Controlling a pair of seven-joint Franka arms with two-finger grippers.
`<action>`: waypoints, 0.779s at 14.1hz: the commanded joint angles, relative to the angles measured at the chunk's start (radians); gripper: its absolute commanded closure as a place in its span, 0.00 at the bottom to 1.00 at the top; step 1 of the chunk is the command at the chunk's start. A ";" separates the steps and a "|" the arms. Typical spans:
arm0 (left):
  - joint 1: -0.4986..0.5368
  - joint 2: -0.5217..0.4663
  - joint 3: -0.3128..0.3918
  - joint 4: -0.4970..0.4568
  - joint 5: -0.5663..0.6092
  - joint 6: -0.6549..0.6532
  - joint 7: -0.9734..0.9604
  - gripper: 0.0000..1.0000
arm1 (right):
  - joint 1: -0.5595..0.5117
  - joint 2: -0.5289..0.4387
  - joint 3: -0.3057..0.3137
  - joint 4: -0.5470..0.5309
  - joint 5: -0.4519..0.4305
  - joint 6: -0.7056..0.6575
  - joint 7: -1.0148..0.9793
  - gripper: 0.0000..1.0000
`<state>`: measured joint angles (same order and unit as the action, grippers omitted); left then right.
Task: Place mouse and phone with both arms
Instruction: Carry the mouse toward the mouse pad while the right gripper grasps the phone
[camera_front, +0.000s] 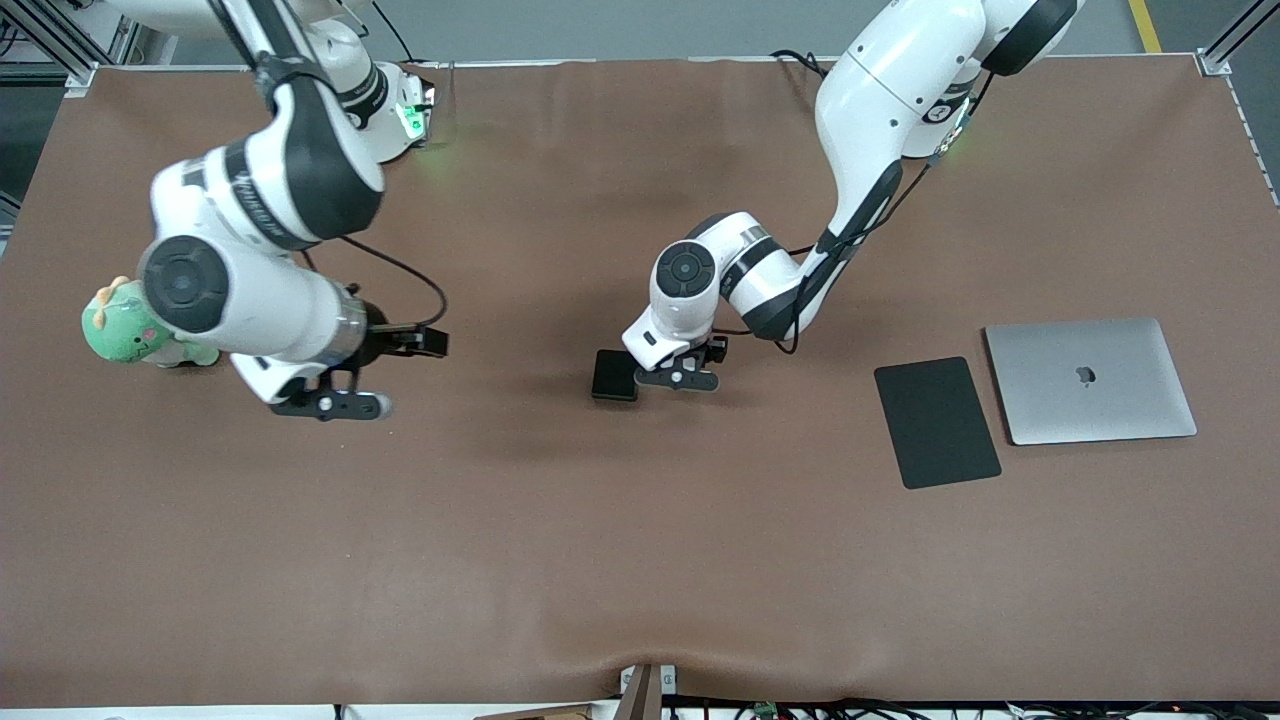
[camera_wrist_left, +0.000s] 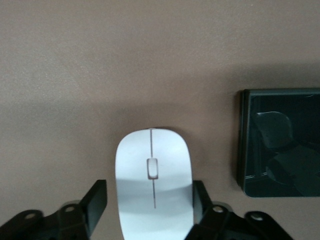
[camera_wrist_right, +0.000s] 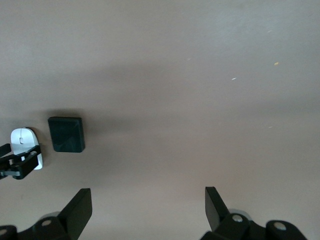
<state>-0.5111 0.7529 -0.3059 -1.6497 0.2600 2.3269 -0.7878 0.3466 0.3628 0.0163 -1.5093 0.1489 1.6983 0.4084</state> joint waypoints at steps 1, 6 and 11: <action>-0.006 0.014 0.005 0.011 0.048 0.008 -0.024 0.29 | 0.061 0.033 -0.009 0.003 0.015 0.037 0.061 0.00; 0.000 0.003 0.005 0.021 0.050 0.000 -0.025 0.63 | 0.118 0.079 -0.009 0.003 0.015 0.093 0.115 0.00; 0.069 -0.131 0.002 0.005 0.050 -0.127 -0.010 0.63 | 0.156 0.131 -0.009 0.003 0.017 0.142 0.153 0.00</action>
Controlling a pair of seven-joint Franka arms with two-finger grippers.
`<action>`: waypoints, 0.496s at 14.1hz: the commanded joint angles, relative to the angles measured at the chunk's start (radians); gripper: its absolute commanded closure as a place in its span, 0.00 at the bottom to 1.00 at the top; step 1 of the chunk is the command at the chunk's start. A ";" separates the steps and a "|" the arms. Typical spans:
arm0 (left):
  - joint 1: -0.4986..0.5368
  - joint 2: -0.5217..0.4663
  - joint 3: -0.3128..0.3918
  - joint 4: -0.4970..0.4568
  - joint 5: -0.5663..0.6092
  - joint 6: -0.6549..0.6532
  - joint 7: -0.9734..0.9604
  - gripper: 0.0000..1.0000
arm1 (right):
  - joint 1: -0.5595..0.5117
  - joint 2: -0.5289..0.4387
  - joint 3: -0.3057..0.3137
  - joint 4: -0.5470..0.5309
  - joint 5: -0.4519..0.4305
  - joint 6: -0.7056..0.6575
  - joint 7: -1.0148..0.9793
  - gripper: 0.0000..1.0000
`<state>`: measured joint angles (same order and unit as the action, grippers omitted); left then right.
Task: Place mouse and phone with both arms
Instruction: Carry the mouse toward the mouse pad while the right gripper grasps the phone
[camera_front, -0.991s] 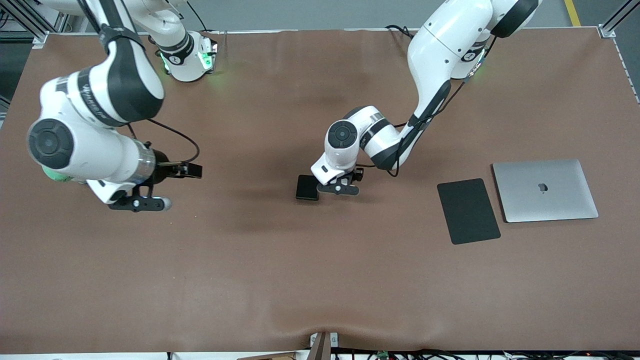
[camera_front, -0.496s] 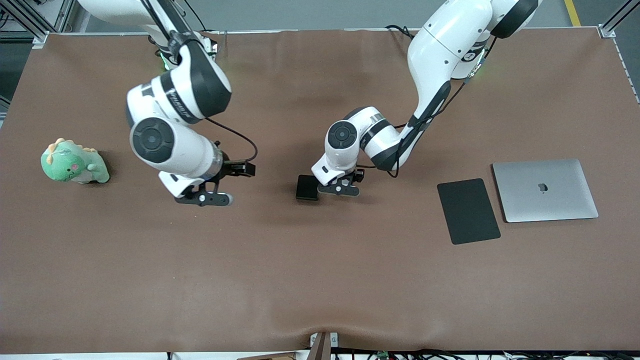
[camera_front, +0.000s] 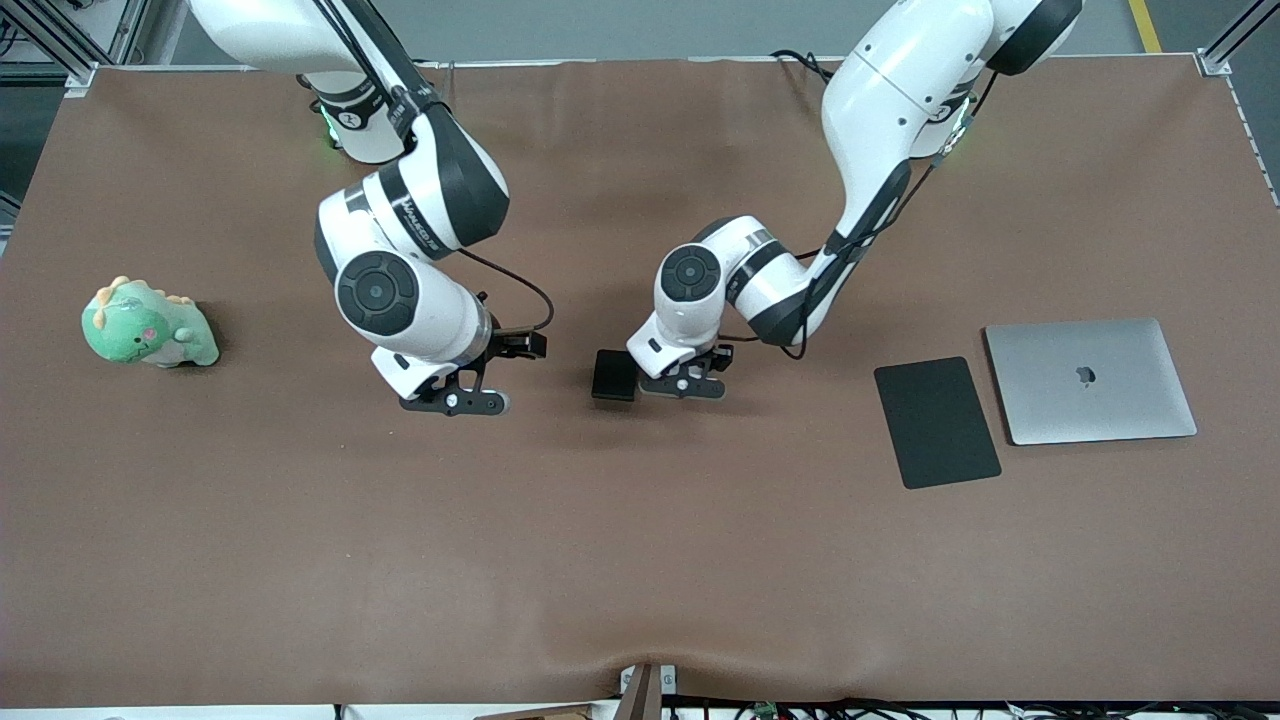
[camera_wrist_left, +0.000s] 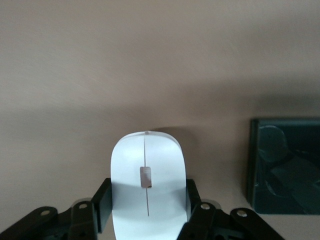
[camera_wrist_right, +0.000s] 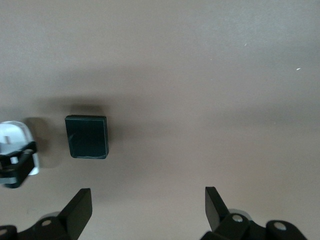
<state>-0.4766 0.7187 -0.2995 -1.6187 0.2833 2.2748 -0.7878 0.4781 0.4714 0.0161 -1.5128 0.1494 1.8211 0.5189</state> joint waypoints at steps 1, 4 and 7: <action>0.070 -0.131 -0.009 -0.035 0.027 -0.111 -0.002 0.63 | 0.034 0.038 -0.008 0.006 0.016 0.050 0.055 0.00; 0.182 -0.212 -0.013 -0.082 0.025 -0.146 0.083 0.65 | 0.060 0.082 -0.007 0.008 0.030 0.105 0.073 0.00; 0.324 -0.257 -0.015 -0.125 0.027 -0.146 0.227 0.66 | 0.092 0.128 -0.007 0.011 0.047 0.164 0.078 0.00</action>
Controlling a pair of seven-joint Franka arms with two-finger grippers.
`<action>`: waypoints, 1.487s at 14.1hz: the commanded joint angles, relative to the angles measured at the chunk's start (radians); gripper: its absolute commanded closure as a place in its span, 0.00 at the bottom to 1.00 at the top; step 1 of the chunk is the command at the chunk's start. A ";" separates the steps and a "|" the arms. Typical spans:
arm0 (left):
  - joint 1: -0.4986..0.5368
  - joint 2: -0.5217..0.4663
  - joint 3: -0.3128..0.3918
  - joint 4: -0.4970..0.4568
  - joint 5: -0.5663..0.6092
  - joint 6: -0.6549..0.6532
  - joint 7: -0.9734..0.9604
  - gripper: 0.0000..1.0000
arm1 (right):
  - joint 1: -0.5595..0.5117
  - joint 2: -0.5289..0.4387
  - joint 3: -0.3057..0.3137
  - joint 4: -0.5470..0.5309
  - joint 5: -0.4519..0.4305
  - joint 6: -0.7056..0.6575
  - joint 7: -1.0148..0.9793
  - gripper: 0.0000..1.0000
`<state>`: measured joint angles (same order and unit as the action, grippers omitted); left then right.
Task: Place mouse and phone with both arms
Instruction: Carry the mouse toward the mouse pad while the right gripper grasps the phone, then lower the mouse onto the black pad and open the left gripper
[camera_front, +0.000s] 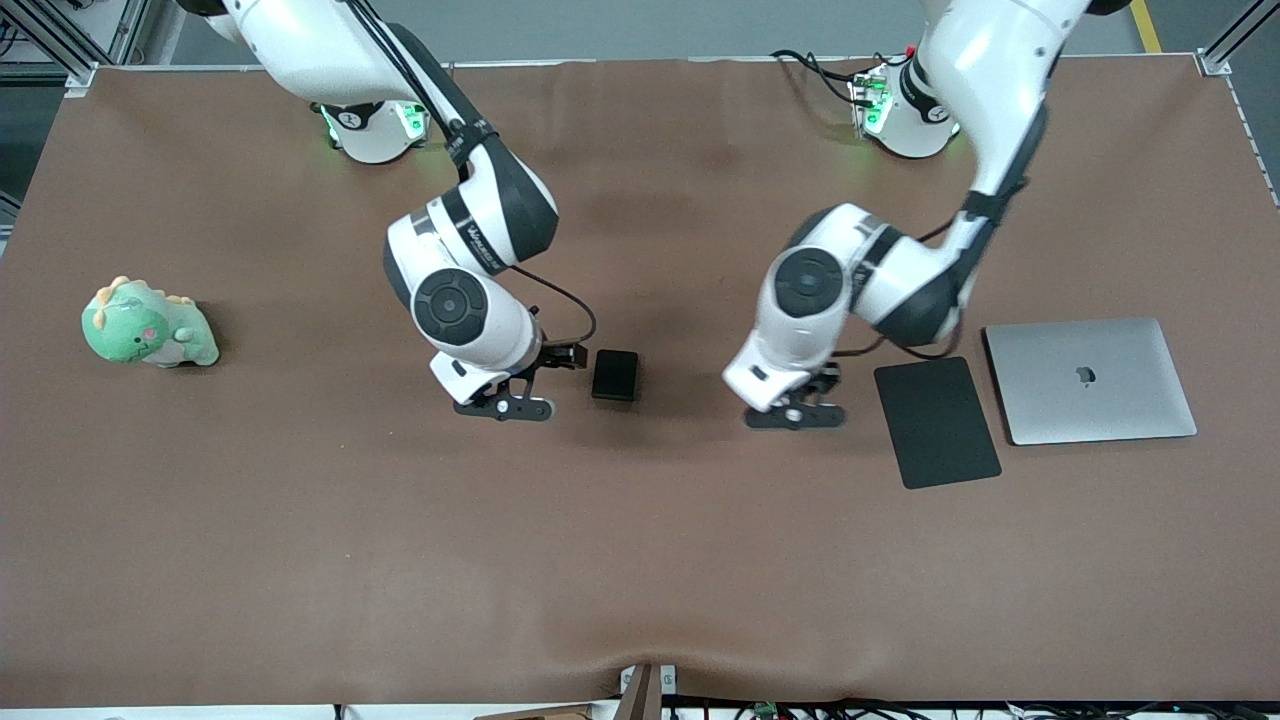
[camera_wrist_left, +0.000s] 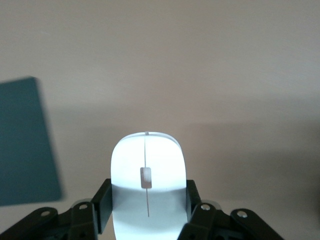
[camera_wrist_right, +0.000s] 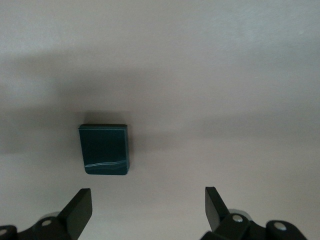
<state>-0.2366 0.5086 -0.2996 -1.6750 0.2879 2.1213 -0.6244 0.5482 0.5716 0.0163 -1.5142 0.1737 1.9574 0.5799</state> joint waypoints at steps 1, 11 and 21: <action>0.129 -0.050 -0.015 -0.081 0.022 0.008 0.101 0.66 | 0.032 0.045 -0.007 0.012 0.023 0.052 0.017 0.00; 0.416 -0.024 -0.013 -0.279 0.050 0.284 0.316 0.66 | 0.125 0.181 -0.009 0.012 0.023 0.267 0.101 0.00; 0.448 0.053 -0.010 -0.318 0.100 0.454 0.322 0.64 | 0.164 0.247 -0.010 0.011 0.010 0.348 0.121 0.00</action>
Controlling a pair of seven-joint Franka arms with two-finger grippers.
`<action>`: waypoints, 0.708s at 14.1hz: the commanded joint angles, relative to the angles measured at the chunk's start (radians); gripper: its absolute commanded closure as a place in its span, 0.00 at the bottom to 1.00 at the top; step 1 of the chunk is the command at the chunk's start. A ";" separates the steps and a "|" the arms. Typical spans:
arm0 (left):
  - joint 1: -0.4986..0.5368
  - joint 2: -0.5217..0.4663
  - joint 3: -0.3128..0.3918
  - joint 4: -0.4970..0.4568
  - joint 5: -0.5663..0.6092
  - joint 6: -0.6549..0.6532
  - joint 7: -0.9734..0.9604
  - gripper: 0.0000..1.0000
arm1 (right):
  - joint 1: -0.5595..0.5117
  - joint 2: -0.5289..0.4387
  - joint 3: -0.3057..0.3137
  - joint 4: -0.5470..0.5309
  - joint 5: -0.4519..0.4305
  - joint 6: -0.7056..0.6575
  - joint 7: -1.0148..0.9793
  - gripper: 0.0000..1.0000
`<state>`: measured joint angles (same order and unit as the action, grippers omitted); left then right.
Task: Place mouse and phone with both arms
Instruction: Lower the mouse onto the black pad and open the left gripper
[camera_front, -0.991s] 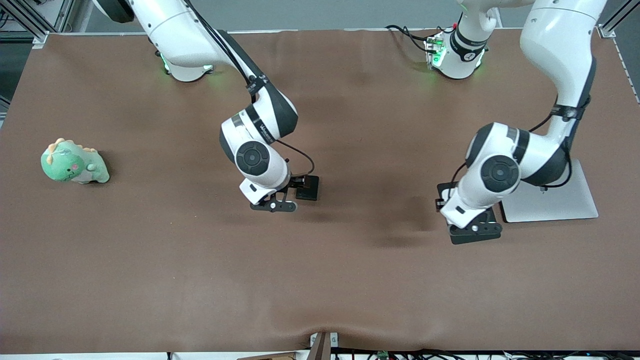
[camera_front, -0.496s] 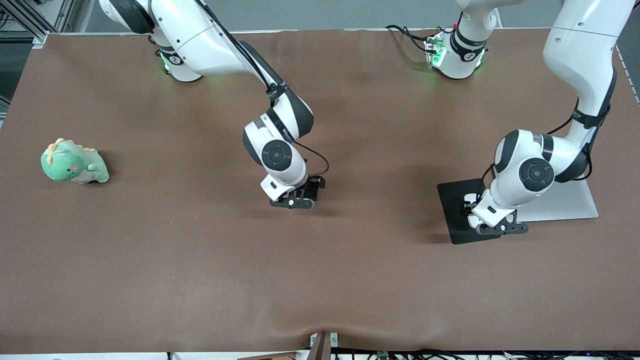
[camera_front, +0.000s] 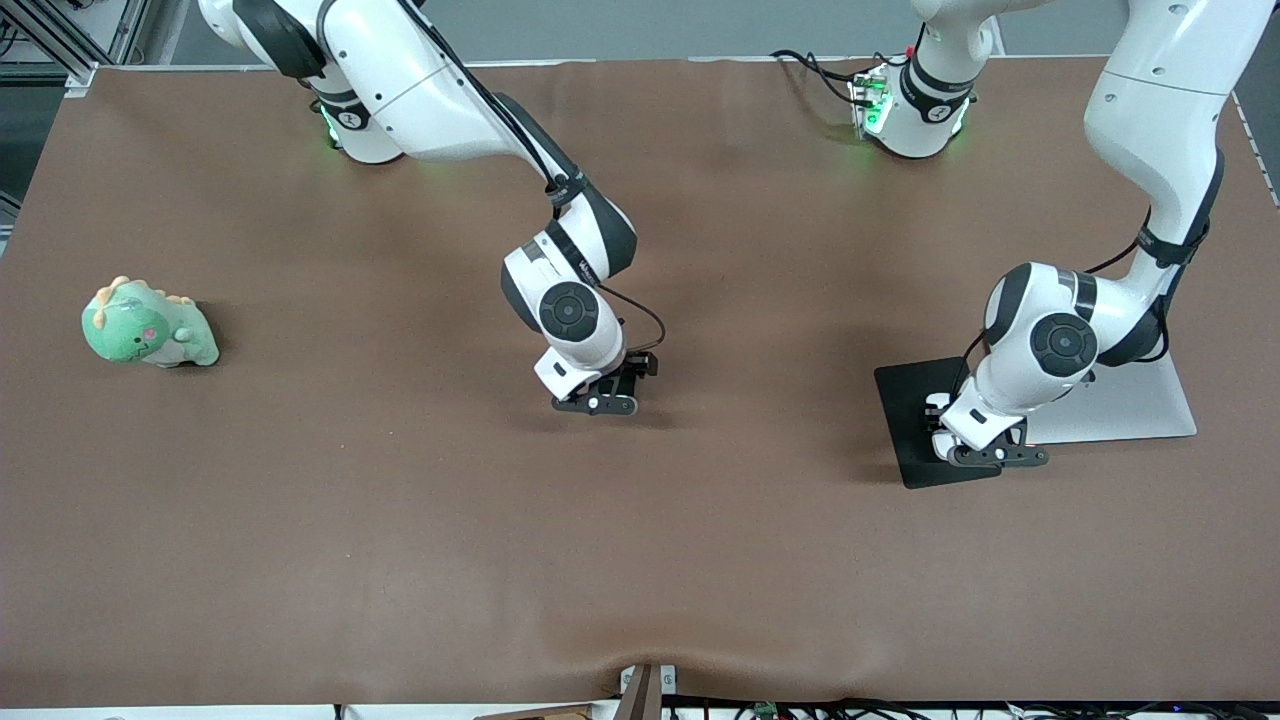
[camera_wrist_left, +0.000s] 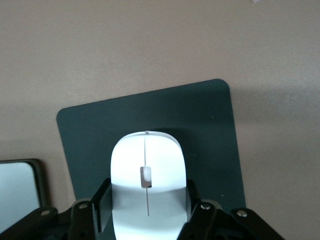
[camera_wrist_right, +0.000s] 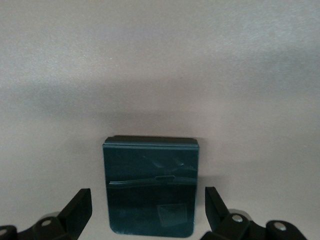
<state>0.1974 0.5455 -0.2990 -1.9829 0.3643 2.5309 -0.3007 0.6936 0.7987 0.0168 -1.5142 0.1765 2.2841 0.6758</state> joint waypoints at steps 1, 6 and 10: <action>0.014 0.017 -0.011 -0.011 0.024 0.048 -0.002 0.63 | 0.027 0.028 -0.011 0.012 0.005 0.022 0.046 0.00; 0.014 0.022 -0.011 -0.011 0.036 0.048 -0.005 0.00 | 0.011 0.024 -0.012 0.017 0.001 0.008 0.059 1.00; 0.005 -0.067 -0.017 -0.001 0.036 -0.010 -0.011 0.00 | -0.014 -0.002 -0.014 0.037 0.006 -0.093 0.057 1.00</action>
<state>0.1974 0.5560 -0.3050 -1.9738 0.3717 2.5617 -0.3007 0.7021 0.8171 -0.0011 -1.4986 0.1748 2.2602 0.7201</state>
